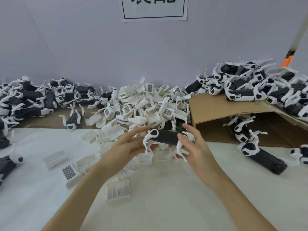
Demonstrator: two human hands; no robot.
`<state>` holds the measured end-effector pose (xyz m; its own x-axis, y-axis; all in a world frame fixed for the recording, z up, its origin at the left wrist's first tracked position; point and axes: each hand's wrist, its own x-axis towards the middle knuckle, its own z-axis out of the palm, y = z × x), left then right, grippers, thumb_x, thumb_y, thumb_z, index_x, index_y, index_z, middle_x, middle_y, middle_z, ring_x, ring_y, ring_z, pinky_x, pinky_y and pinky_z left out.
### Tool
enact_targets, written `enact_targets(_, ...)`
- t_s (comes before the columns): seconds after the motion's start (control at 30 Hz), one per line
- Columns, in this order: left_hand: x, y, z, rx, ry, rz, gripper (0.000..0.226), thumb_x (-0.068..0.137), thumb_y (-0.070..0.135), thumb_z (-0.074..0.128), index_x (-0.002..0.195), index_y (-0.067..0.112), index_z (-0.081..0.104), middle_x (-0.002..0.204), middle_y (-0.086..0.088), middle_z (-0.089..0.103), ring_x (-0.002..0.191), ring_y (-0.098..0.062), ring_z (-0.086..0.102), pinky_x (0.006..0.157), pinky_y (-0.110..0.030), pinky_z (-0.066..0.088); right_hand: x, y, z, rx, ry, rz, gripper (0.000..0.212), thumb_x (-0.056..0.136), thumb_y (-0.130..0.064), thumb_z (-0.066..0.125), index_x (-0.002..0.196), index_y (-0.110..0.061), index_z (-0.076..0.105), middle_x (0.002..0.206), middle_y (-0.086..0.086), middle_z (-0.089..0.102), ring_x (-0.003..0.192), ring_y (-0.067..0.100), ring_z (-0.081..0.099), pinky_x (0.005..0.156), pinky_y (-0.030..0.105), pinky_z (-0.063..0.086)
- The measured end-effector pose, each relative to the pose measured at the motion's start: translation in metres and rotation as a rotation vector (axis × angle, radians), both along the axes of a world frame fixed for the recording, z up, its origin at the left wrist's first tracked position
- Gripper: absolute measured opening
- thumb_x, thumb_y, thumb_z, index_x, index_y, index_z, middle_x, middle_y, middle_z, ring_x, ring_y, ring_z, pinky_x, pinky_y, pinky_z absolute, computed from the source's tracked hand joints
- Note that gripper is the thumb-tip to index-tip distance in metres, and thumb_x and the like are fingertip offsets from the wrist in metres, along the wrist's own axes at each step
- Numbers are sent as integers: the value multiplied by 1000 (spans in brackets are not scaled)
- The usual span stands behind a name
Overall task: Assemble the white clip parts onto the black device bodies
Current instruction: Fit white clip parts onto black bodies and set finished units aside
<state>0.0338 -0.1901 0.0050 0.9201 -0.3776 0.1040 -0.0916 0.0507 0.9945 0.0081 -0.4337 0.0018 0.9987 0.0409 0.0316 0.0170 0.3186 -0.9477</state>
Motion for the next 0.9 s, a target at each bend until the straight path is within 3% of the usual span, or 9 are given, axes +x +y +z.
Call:
enact_targets(0.07,0,-8,1,-116,146,48,47,108,40,49,146,14,59,130,-18,73,115,-43,72,103,-44,58,-1,0,-1,-82,-51,-26,74,79,-41,86,143,-37,49,115,2,75,107,20,74,84,31,59)
enact_targets(0.13,-3,-16,0,-11,99,74,53,103,62,54,140,26,65,123,-13,77,110,-38,74,104,-42,56,-2,2,-1,-114,-66,-25,81,75,-49,90,143,-37,49,116,6,76,109,20,73,85,27,59)
enact_targets(0.17,-6,-19,-2,98,8,98,48,99,65,61,134,34,69,115,-6,79,104,-27,76,99,-31,55,-2,4,-2,-122,-72,-26,78,74,-50,89,141,-35,51,115,8,76,109,22,73,84,26,59)
enact_targets(0.27,-12,-26,-2,171,-151,188,27,97,50,73,121,39,76,99,4,80,84,-5,74,80,-5,47,-3,3,-4,-107,-112,-14,61,81,-44,82,137,-31,60,118,12,73,108,26,70,91,35,59)
enact_targets(0.47,-18,-21,8,51,-222,201,44,82,50,79,125,41,75,115,3,78,100,-19,77,94,-21,56,-1,0,-4,-45,-138,124,63,92,-35,77,150,-28,52,136,15,65,128,26,63,106,40,50)
enact_targets(0.57,-18,-22,5,51,-347,250,52,83,40,90,130,39,70,121,2,74,112,-20,73,98,-24,55,-1,5,-5,-80,-111,31,68,88,-39,79,149,-24,52,137,5,67,127,18,65,110,41,49)
enact_targets(0.67,-15,-24,0,206,-613,371,67,76,35,94,136,31,64,128,3,63,120,-21,66,104,-23,51,-1,6,-8,-109,-22,-177,74,75,-45,82,140,-19,58,118,2,76,107,14,74,94,33,59)
enact_targets(0.8,-15,-28,-6,507,-1050,423,76,81,40,90,145,16,56,137,0,55,127,-9,57,105,-21,48,-2,0,-1,-65,151,-61,60,84,-55,72,115,-3,70,87,18,76,74,28,75,62,29,59)
enact_targets(0.9,-17,-34,-14,623,-1224,367,72,91,37,81,149,13,47,141,-8,55,127,-24,61,105,-34,53,-3,0,1,-116,181,67,64,92,-63,62,124,-7,66,101,22,78,90,36,78,77,40,61)
